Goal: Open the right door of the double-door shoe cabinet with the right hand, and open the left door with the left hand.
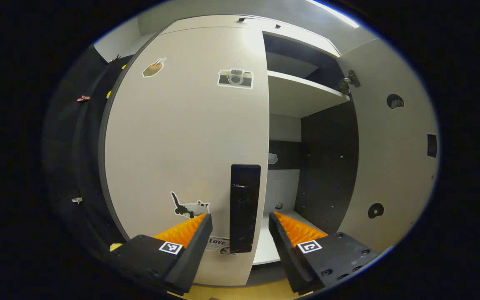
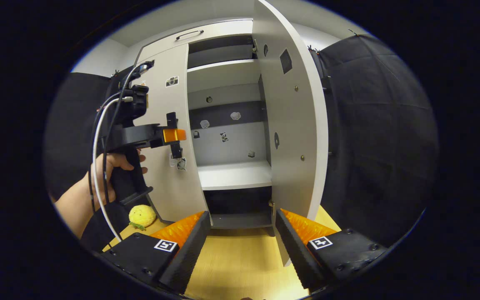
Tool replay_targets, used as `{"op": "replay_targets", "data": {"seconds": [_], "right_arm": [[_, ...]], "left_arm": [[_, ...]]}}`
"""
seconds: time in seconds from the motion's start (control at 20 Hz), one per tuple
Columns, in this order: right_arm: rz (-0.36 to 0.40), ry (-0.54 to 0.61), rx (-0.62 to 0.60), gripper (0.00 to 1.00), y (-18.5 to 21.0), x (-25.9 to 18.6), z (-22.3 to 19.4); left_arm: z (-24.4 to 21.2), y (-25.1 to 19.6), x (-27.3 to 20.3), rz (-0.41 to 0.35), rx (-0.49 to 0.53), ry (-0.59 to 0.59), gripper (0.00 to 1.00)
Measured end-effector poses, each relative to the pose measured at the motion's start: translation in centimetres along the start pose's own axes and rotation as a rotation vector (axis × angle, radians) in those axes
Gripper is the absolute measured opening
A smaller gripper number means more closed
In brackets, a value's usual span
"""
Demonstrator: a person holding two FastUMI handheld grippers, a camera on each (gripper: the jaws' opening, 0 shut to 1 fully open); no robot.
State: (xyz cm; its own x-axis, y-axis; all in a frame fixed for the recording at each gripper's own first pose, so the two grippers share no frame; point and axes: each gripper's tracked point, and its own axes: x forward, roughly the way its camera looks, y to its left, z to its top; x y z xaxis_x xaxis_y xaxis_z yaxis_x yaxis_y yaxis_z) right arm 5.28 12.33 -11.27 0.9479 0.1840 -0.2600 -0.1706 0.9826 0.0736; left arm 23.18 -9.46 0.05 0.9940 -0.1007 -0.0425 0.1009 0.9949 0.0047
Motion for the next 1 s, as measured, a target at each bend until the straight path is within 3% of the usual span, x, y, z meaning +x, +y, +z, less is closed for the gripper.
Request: {"op": "replay_targets", "data": {"seconds": [0.15,0.45,0.55,0.7,0.8,0.85,1.0], "right_arm": [[0.032,0.025,-0.020,0.99,0.1,0.6,-0.7],[0.096,0.053,0.014,0.99,0.6,1.6,-1.2],[0.115,0.069,0.014,0.99,1.0,1.7,-1.7],[0.122,0.077,0.009,0.99,0.7,1.8,-2.0],[0.120,0.082,0.008,0.99,0.4,1.9,-2.1],[0.119,0.084,0.008,0.99,0.3,2.0,-2.1],[0.109,0.089,0.003,0.99,0.0,1.9,-2.3]], "left_arm": [[-0.2,0.1,1.0,0.035,0.015,0.010,0.65],[-0.7,-0.1,1.6,0.082,0.071,0.031,0.38],[-0.8,0.0,1.6,0.091,0.096,0.037,0.36],[-1.1,0.0,1.6,0.084,0.036,0.032,0.33],[-1.0,0.0,1.5,0.085,0.035,0.021,0.24],[-1.1,-0.1,1.5,0.084,0.047,0.018,0.15],[-1.1,-0.2,1.5,0.075,0.047,0.018,0.10]]}}
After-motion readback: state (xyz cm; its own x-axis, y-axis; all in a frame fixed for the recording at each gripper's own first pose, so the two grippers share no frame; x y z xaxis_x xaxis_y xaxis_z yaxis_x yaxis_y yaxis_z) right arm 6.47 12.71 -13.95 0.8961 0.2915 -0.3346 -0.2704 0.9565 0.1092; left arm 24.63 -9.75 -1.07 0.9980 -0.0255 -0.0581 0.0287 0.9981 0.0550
